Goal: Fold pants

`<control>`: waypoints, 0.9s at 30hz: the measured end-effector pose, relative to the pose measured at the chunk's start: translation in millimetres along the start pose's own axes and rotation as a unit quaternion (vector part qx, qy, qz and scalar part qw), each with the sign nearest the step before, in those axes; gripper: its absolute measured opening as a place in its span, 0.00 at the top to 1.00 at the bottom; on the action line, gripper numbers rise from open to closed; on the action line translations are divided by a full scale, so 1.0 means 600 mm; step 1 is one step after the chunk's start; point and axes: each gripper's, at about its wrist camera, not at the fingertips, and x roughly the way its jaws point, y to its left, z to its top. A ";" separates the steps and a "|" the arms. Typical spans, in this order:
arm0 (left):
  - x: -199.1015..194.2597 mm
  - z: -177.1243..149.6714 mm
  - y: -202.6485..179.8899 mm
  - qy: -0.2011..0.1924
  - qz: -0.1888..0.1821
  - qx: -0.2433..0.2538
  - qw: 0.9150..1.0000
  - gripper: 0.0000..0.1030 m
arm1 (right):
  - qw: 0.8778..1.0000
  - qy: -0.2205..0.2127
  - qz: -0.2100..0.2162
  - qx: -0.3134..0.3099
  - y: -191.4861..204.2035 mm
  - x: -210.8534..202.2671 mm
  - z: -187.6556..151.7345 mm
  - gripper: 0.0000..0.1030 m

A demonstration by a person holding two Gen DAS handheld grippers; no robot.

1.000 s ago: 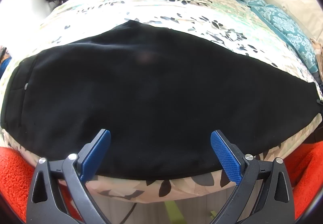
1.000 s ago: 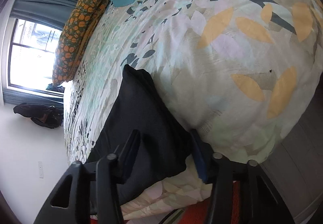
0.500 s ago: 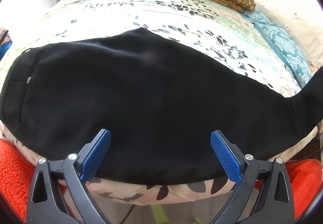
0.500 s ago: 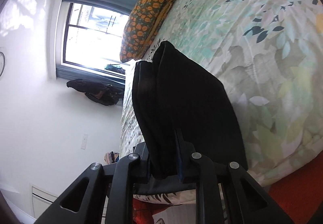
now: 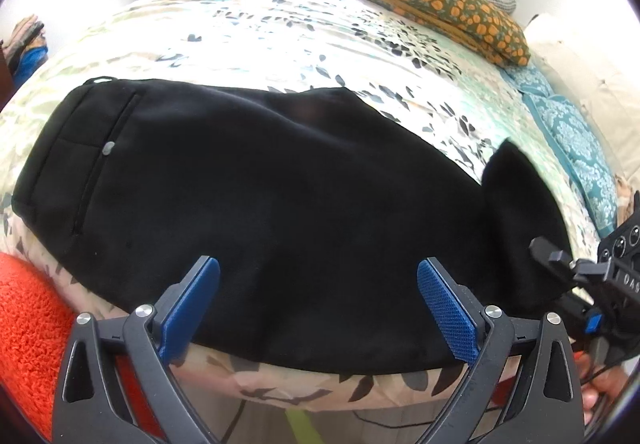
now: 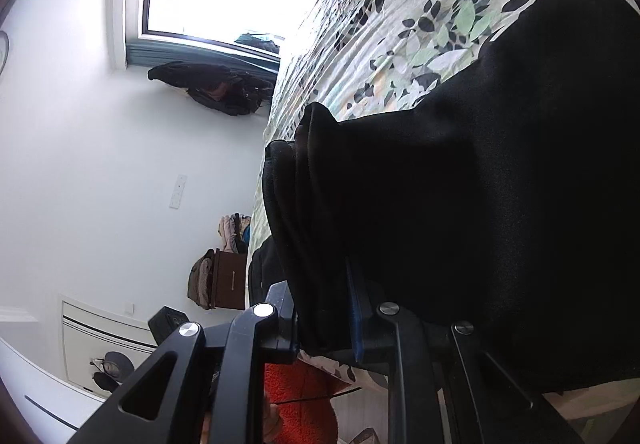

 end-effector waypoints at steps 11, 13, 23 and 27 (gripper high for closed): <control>-0.014 0.000 -0.047 0.011 -0.091 0.046 0.995 0.13 | 0.974 0.017 -0.114 -0.197 0.061 -0.104 -0.090 0.24; -0.006 -0.001 -0.095 0.029 -0.122 0.103 0.987 0.30 | 0.968 -0.006 -0.137 -0.209 0.051 -0.145 -0.108 0.24; 0.070 -0.016 -0.194 0.081 -0.083 0.187 0.975 0.54 | 0.965 -0.060 -0.158 -0.198 0.034 -0.201 -0.104 0.24; 0.102 -0.016 -0.198 0.114 -0.068 0.170 0.976 0.91 | 0.965 -0.062 -0.157 -0.199 0.041 -0.200 -0.106 0.24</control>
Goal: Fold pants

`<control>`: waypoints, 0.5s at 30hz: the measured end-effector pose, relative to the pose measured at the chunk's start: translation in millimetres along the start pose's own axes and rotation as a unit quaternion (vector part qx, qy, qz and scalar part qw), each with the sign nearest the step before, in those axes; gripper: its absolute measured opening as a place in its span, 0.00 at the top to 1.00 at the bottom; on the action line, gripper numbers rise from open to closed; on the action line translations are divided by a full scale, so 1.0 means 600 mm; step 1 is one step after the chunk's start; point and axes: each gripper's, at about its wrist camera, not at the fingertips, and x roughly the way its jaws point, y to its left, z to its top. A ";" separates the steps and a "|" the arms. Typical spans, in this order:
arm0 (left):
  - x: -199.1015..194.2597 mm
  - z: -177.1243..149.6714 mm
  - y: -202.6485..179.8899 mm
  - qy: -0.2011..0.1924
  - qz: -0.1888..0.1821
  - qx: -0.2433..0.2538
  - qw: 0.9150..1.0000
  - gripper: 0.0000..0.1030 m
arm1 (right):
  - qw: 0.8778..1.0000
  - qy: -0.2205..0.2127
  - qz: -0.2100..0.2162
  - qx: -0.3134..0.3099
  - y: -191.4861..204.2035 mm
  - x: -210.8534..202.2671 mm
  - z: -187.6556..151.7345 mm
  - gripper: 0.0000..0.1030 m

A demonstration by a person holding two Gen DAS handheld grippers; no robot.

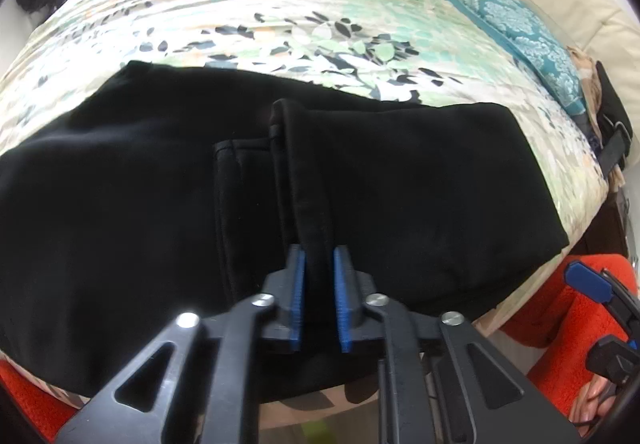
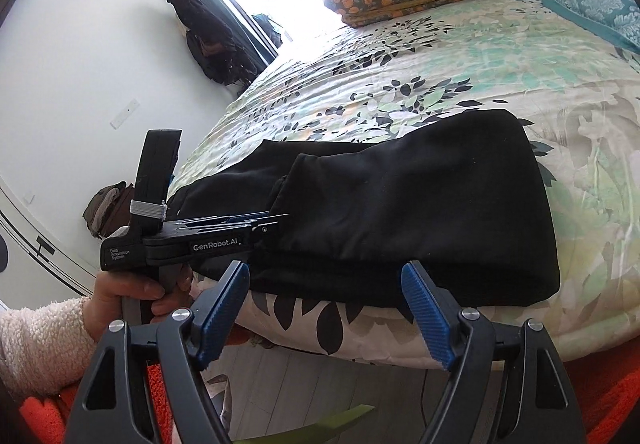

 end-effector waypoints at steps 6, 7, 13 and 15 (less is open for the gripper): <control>-0.095 -0.019 0.023 -0.045 -0.016 -0.007 0.999 0.93 | 0.998 -0.050 -0.044 -0.022 0.009 -0.031 0.009 0.24; -0.103 -0.025 0.031 -0.048 -0.011 -0.003 0.999 0.92 | 0.997 -0.057 -0.056 -0.022 0.006 -0.035 0.011 0.24; -0.039 -0.060 0.050 -0.019 0.052 0.012 0.998 0.91 | 0.991 -0.031 -0.130 0.005 -0.032 -0.007 0.014 0.23; -0.044 -0.056 0.041 -0.022 0.056 0.026 0.998 0.84 | 0.989 -0.016 -0.150 0.005 -0.043 0.006 0.015 0.23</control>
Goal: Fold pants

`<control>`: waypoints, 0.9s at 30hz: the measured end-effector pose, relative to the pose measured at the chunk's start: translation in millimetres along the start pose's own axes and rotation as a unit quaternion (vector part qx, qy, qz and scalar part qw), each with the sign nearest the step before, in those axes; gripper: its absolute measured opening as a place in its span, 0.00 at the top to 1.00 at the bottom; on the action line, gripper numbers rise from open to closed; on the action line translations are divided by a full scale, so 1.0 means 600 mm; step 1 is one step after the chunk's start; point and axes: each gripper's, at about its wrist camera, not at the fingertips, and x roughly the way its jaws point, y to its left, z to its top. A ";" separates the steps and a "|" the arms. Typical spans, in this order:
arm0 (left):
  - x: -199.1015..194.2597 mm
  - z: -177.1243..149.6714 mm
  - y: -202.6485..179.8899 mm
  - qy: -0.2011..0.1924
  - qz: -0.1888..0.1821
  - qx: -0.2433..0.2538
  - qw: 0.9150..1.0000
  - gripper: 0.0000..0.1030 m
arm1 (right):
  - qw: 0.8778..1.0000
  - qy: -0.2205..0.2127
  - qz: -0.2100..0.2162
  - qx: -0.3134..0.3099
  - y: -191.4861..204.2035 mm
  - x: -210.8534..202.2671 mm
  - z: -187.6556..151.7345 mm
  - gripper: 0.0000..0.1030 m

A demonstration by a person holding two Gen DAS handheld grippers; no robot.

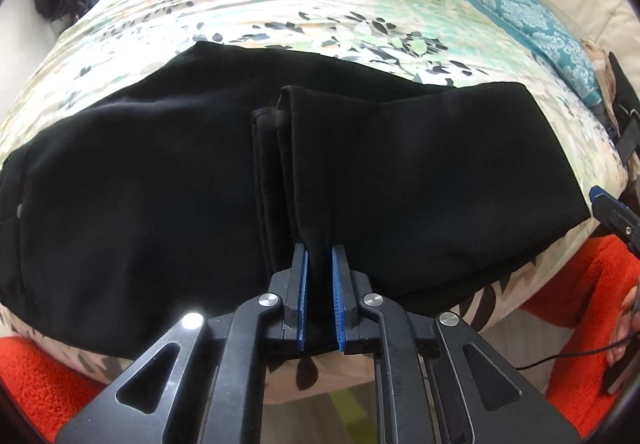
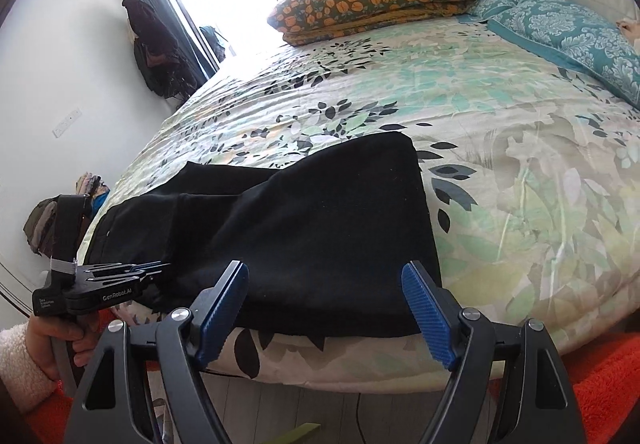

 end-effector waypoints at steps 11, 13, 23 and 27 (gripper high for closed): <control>0.028 0.033 0.044 0.037 -0.042 -0.095 0.994 0.18 | 0.995 0.059 -0.019 -0.082 0.039 0.078 -0.013 0.23; 0.043 0.035 0.025 0.051 -0.029 -0.079 0.995 0.17 | 0.994 0.058 -0.014 -0.091 0.047 0.077 -0.014 0.23; -0.017 0.028 0.028 0.005 -0.032 -0.076 0.997 0.91 | 0.995 -0.037 -0.033 -0.092 0.044 -0.004 -0.001 0.23; -0.015 0.020 0.067 0.007 0.000 -0.081 0.997 0.91 | 0.993 -0.063 -0.045 -0.084 0.041 -0.025 0.007 0.23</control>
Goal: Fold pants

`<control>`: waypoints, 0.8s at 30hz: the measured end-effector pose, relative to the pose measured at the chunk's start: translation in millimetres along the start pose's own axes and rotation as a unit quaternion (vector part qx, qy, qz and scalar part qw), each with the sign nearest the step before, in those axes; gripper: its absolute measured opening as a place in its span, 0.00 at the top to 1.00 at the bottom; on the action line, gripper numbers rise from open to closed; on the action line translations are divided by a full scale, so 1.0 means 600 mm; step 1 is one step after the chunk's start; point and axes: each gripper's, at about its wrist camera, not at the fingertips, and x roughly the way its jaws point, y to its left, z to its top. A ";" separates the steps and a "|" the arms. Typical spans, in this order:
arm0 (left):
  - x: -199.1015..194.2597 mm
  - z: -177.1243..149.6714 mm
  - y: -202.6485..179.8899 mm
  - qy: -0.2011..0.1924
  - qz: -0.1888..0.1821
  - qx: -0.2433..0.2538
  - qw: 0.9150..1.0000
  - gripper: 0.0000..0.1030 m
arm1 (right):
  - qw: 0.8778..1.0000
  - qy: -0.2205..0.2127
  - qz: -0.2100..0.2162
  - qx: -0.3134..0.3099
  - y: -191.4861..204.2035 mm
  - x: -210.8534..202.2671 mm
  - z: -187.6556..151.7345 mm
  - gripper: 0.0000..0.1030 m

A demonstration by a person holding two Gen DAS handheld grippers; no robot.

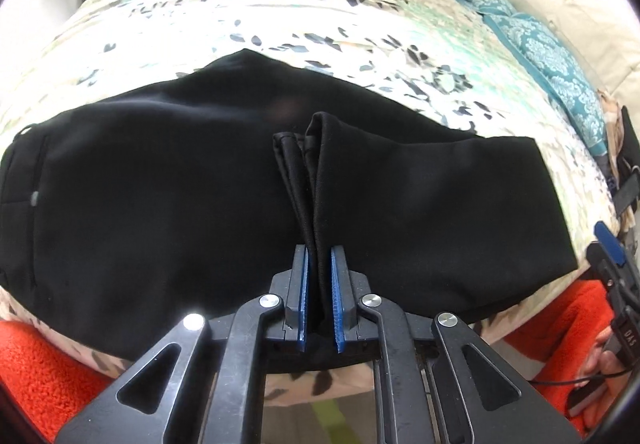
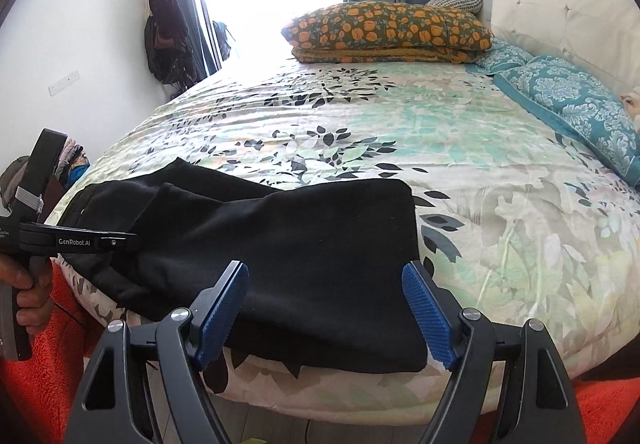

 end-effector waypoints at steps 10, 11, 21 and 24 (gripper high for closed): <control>0.027 -0.024 -0.020 -0.011 0.069 0.056 0.996 0.70 | 0.989 0.128 0.007 -0.069 0.060 0.108 -0.033 0.16; 0.026 -0.026 -0.017 -0.014 0.072 0.054 0.996 0.66 | 0.988 0.133 0.002 -0.079 0.066 0.115 -0.038 0.13; 0.000 -0.017 0.004 -0.041 0.061 0.012 0.997 0.31 | 0.994 0.068 -0.003 -0.089 0.075 0.069 -0.016 0.11; -0.013 -0.014 0.004 -0.058 0.059 0.008 0.997 0.28 | 0.994 0.019 -0.006 -0.105 0.085 0.041 -0.006 0.11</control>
